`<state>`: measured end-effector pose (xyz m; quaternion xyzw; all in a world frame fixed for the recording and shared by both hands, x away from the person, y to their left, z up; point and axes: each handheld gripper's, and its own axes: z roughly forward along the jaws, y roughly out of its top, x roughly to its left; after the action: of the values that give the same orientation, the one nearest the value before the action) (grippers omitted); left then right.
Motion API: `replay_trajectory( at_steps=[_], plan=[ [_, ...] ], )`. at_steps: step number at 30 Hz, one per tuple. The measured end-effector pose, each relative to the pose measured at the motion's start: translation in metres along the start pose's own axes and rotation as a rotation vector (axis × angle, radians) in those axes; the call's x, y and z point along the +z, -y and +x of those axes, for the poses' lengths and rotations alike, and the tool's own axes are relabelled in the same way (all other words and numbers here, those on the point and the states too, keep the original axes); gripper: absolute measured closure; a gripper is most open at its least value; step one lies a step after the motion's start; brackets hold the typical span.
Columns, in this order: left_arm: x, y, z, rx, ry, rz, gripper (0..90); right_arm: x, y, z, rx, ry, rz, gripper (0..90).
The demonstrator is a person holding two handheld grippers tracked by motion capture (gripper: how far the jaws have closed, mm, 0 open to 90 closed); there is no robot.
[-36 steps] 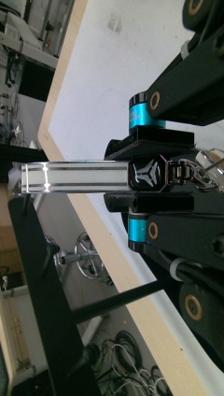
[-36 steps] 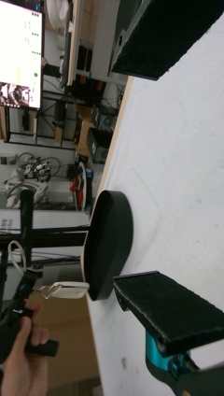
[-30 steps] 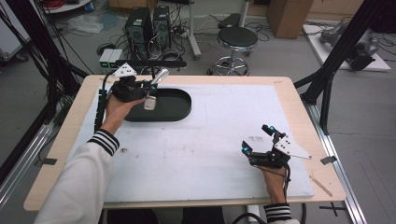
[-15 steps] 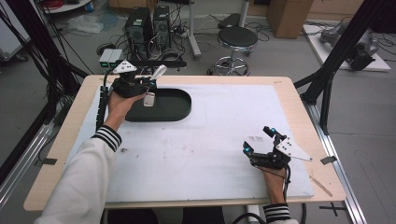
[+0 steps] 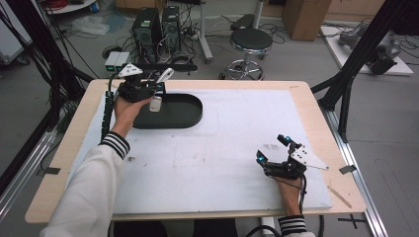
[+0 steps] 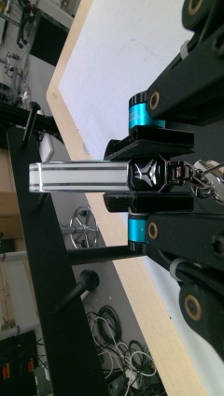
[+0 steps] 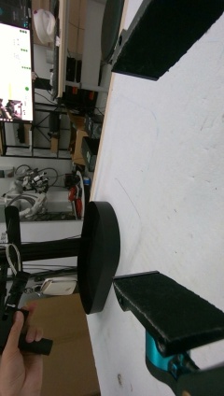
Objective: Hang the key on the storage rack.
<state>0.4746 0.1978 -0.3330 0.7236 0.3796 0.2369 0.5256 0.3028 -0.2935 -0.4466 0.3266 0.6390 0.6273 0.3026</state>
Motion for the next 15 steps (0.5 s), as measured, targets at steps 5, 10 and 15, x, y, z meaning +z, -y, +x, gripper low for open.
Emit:
replay_trajectory(
  at_steps=[5, 10, 15],
  plan=[
    [0.0027, 0.0012, 0.0007, -0.014, -0.007, -0.013, 74.1, 0.0003, 0.0017, -0.0003, -0.001, 0.001, 0.008, 0.3],
    [0.0051, 0.0029, 0.002, -0.02, -0.006, -0.015, 74.1, 0.0003, 0.0024, 0.0001, -0.006, 0.002, 0.006, 0.3],
    [0.0077, 0.005, 0.0036, -0.023, -0.009, -0.016, 74.1, 0.0002, 0.0031, 0.0, -0.004, 0.0, 0.003, 0.3]
  ],
)
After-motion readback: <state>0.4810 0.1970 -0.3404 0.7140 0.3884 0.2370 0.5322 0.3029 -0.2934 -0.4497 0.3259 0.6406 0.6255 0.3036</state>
